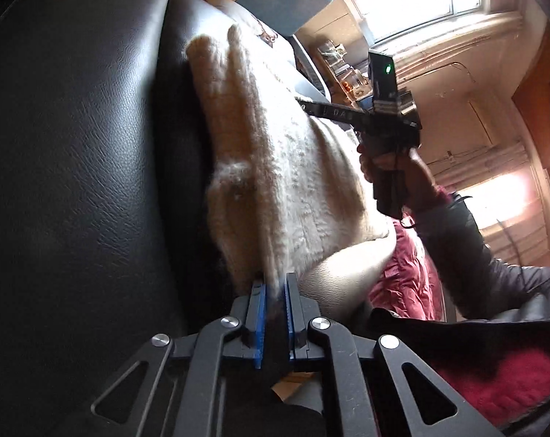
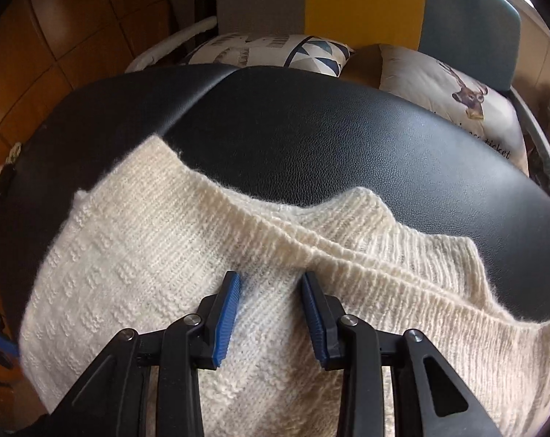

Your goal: Fold clothes

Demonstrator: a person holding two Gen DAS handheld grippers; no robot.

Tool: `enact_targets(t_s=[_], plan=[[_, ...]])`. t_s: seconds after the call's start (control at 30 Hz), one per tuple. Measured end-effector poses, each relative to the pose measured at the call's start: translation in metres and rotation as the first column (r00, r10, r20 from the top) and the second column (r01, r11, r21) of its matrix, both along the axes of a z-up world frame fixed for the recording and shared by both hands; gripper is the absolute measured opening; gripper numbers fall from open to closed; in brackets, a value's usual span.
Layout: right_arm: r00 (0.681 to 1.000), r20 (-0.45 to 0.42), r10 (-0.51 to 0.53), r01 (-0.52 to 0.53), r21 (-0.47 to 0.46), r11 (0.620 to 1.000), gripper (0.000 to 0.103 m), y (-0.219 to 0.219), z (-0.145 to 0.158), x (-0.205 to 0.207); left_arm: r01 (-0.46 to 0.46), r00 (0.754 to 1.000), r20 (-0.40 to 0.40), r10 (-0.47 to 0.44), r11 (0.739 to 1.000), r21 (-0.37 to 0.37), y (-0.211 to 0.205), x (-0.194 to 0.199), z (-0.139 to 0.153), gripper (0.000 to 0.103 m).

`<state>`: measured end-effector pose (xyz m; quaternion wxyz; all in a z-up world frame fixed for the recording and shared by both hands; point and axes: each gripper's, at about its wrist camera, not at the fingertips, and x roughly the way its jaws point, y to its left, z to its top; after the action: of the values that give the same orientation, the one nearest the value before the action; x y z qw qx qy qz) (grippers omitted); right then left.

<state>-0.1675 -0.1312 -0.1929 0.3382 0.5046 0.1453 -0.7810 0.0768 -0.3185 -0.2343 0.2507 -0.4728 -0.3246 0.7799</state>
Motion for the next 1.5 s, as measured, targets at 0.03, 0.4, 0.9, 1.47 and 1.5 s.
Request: enact_targets(t_s=[0.03,0.4,0.9,1.47,1.5], plan=[[1.000,0.006,-0.009,0.009,-0.018,1.000,0.035,0.003,0.003,-0.001,-0.020,1.000,-0.020,0.020,1.000,0.007,-0.006,-0.001,0.008,0.012],[0.999,-0.040,-0.019,0.016,-0.067,0.998,0.035,0.077,0.034,0.027,-0.131,0.986,-0.122,0.110,0.973,-0.189,0.024,-0.111,0.056,0.037],[0.982,0.052,-0.180,0.187,-0.243,0.952,0.035,0.197,0.038,0.017,-0.265,0.958,0.015,0.288,0.898,-0.351,0.010,-0.135,0.023,0.033],[0.976,0.072,-0.204,0.210,-0.093,0.973,0.036,0.275,0.003,-0.002,-0.302,0.942,0.076,0.328,0.923,-0.240,-0.013,-0.112,0.018,0.079],[0.975,0.072,-0.209,0.216,-0.106,0.971,0.036,0.277,0.001,-0.001,-0.295,0.944,0.080,0.321,0.927,-0.233,-0.014,-0.111,0.017,0.079]])
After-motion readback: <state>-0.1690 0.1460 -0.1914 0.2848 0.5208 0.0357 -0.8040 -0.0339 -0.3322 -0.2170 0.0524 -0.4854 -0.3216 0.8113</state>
